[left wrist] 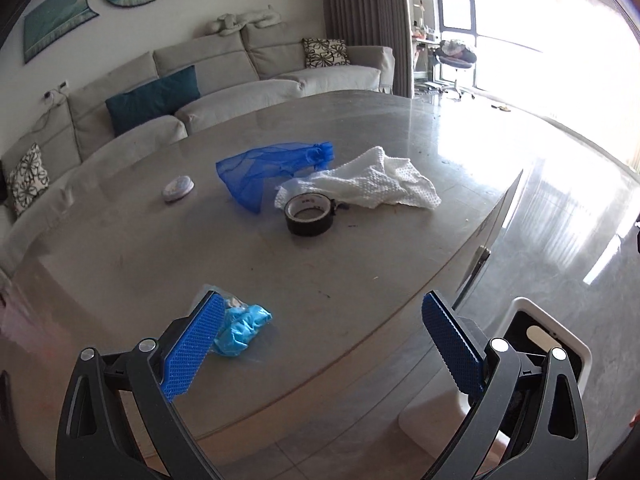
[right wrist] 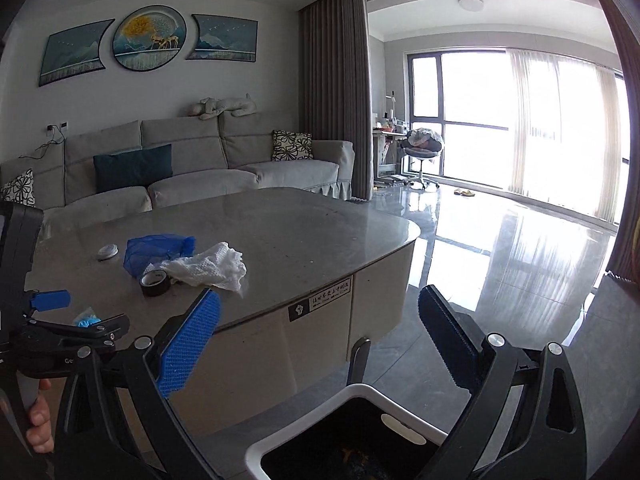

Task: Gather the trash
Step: 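Grasp the zip bag with blue glove with the left tool while the right tool moves to the table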

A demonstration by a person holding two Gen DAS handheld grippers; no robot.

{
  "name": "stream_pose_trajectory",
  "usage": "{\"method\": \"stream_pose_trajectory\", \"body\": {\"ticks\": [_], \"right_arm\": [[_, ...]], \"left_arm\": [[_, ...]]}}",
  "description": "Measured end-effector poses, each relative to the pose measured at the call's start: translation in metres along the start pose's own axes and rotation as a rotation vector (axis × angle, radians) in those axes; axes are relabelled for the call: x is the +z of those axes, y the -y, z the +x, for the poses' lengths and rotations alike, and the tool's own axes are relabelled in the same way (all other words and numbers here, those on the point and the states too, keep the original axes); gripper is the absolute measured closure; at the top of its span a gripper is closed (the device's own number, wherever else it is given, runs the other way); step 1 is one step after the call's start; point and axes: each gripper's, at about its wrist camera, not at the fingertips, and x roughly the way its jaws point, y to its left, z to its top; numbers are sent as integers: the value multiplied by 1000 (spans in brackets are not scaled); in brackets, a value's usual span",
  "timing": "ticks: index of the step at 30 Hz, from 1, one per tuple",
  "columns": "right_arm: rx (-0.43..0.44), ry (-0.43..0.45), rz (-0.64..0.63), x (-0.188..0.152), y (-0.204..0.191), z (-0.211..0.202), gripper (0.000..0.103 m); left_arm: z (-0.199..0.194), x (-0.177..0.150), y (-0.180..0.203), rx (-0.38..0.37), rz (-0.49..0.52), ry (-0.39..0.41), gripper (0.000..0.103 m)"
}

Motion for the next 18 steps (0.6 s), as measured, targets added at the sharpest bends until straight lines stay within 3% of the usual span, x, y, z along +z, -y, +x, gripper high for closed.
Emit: {"method": "stream_pose_trajectory", "body": {"ticks": [8, 18], "right_arm": [[91, 36, -58, 26, -51, 17, 5], [137, 4, -159, 10, -97, 31, 5]], "left_arm": [[20, 1, -54, 52, -109, -32, 4], [65, -15, -87, 50, -199, -140, 4]]}}
